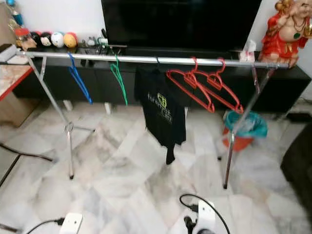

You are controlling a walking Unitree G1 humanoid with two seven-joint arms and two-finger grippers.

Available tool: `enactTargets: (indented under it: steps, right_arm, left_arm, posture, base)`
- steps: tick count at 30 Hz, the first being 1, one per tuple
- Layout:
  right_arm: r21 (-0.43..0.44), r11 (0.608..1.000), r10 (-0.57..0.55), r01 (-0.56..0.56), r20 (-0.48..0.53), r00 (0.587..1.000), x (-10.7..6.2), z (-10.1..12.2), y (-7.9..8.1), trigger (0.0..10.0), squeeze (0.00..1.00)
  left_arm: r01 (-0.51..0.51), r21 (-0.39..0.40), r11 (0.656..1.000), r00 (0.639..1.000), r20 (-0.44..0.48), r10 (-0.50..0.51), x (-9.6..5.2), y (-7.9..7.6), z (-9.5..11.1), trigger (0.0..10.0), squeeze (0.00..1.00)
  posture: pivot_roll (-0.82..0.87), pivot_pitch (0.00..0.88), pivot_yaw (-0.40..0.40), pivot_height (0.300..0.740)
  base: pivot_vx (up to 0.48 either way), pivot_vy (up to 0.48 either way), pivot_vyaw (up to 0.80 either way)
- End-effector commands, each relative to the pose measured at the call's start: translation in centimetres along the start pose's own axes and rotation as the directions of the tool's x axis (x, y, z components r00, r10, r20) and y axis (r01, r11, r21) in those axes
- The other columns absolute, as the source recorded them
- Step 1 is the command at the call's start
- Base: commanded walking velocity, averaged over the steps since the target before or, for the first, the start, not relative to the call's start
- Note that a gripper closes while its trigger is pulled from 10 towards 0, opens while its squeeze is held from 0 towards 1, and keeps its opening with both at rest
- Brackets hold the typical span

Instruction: Hang hanger

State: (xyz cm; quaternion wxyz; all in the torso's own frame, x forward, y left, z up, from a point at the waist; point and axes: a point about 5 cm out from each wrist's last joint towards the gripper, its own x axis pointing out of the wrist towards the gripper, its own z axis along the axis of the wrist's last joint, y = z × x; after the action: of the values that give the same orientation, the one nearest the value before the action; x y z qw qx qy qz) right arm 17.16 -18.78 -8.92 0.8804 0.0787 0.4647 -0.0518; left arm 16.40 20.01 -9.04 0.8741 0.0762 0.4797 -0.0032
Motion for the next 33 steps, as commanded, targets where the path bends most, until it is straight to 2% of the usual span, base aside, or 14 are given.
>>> enactTargets:
  steps: [1, 9, 15, 21, 33]
  right_arm:
    - [-0.003, 1.000, -0.001, 0.001, -0.008, 1.000, 0.0, -0.1, 0.0, 10.0, 0.00]
    - [-0.012, 1.000, 0.005, -0.005, -0.017, 1.000, 0.0, -0.1, 0.0, 10.0, 0.00]
    - [-0.002, 1.000, 0.003, -0.003, -0.013, 1.000, 0.0, -0.1, 0.0, 10.0, 0.00]
    - [0.004, 1.000, 0.006, -0.006, -0.011, 1.000, 0.0, -0.1, 0.1, 10.0, 0.00]
    - [0.016, 1.000, 0.003, -0.002, -0.011, 1.000, 0.0, -0.2, 0.0, 10.0, 0.00]
  left_arm:
    - [0.001, 0.010, 1.000, 0.999, -0.040, -0.001, -0.2, 0.1, -1.0, 10.0, 0.00]
    - [-0.005, 0.002, 1.000, 0.999, -0.052, 0.006, -0.3, 0.3, -1.5, 10.0, 0.00]
    - [-0.010, 0.005, 1.000, 0.997, -0.080, 0.011, -0.6, 0.7, -2.6, 10.0, 0.00]
    - [-0.011, 0.008, 1.000, 0.997, -0.078, 0.011, -0.6, 0.7, -2.6, 10.0, 0.00]
    - [-0.007, -0.001, 1.000, 0.997, -0.072, 0.007, -0.5, 0.5, -2.4, 10.0, 0.00]
  posture:
    - [0.01, 0.000, -0.018, 0.740]
    - [0.01, 0.000, -0.018, 0.740]
    - [0.01, 0.000, -0.016, 0.740]
    - [0.01, 0.000, -0.017, 0.740]
    - [0.01, 0.000, -0.018, 0.740]
  base:
    - [-0.319, 0.000, 0.00]
    - [-0.315, 0.000, 0.00]
    - [-0.316, 0.000, 0.00]
    - [-0.316, 0.000, 0.00]
    - [0.000, 0.000, -0.07]
